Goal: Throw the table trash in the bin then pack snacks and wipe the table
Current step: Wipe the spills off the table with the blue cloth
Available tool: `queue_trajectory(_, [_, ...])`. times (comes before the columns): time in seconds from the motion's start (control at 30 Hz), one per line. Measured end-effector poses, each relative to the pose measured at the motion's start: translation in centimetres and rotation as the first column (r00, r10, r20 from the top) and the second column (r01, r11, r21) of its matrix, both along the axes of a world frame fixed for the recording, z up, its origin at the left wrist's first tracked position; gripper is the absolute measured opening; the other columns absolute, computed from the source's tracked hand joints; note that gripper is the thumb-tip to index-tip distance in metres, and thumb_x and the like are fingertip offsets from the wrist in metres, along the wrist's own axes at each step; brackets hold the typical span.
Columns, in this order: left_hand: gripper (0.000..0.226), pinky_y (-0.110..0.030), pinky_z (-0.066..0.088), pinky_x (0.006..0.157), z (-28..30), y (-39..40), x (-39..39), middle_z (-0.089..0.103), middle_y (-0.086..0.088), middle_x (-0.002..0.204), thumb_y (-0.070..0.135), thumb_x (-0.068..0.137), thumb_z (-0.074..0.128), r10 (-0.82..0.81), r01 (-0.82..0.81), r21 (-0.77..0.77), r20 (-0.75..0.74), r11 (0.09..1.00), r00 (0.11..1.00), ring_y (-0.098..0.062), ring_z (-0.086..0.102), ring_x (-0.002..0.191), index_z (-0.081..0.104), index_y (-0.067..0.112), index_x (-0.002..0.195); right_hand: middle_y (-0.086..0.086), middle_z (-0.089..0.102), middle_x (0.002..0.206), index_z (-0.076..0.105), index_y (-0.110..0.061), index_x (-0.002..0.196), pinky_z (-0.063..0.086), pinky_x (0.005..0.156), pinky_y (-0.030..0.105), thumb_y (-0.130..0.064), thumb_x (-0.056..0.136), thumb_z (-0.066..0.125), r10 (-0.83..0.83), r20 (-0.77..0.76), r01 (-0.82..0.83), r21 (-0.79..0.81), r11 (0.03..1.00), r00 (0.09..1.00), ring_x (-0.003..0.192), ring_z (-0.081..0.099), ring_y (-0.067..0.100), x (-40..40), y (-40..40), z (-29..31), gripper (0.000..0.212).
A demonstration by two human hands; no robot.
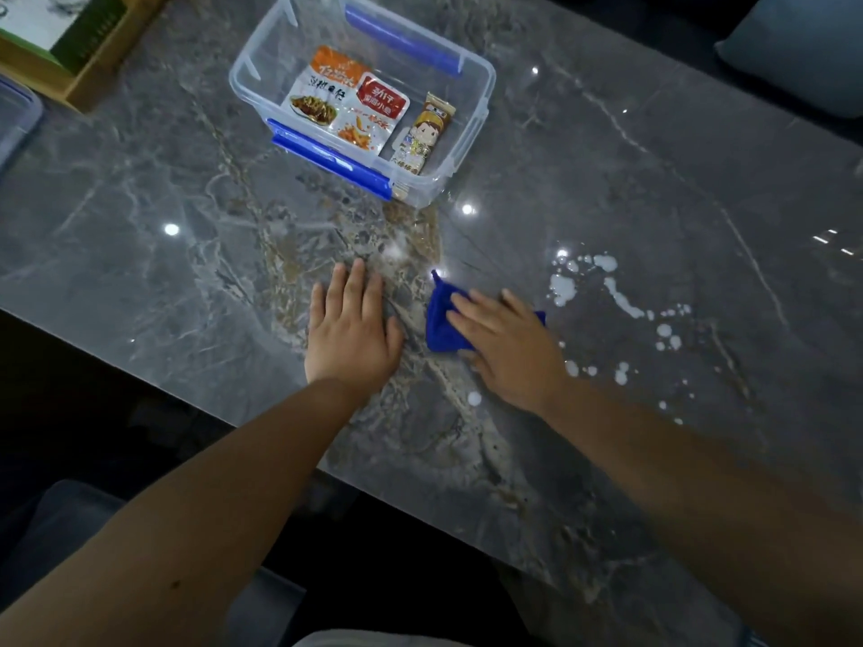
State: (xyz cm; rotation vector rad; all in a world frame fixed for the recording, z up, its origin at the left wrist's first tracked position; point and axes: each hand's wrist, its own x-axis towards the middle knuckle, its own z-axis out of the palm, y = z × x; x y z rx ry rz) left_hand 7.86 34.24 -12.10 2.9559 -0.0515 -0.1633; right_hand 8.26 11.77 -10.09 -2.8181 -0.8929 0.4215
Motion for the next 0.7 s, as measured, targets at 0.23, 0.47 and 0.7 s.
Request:
queue_trajectory(0.23, [0.059,-0.048,0.008,0.118,0.0,0.0,0.0,0.026,-0.012,0.156,0.038,0.093,0.036,0.000,0.000,-0.005,0.009,1.000,1.000,-0.029,0.013,0.146,0.031,0.011,0.145,0.000,0.039,0.150,0.046,-0.018,0.138,0.023,0.113,0.049,-0.034,0.094,0.044,0.059,-0.005,-0.058,0.029,0.998,0.998,0.140,0.031,0.019,-7.6,0.0,-0.6,0.047])
queue_trajectory(0.47, [0.060,-0.049,0.009,0.118,0.0,0.0,0.0,0.025,-0.012,0.156,0.038,0.093,0.035,0.001,-0.001,-0.006,-0.002,1.000,1.000,-0.028,0.012,0.146,0.031,0.011,0.146,-0.003,0.043,0.147,0.048,-0.021,0.134,0.028,0.109,0.046,-0.031,0.089,0.053,0.051,0.037,-0.054,0.078,0.995,0.998,0.136,0.037,0.020,-13.9,0.5,-1.2,0.047])
queue_trajectory(0.7, [0.060,-0.050,0.007,0.118,0.1,-0.1,0.0,0.021,-0.014,0.157,0.036,0.094,0.036,-0.004,0.004,-0.018,-0.020,1.000,1.000,-0.030,0.009,0.146,0.028,0.009,0.147,-0.003,0.061,0.129,0.060,-0.019,0.122,0.037,0.090,0.031,-0.032,0.088,0.051,-0.231,-0.122,0.260,0.360,0.896,0.965,0.109,0.051,0.015,-16.7,-0.6,0.1,0.037])
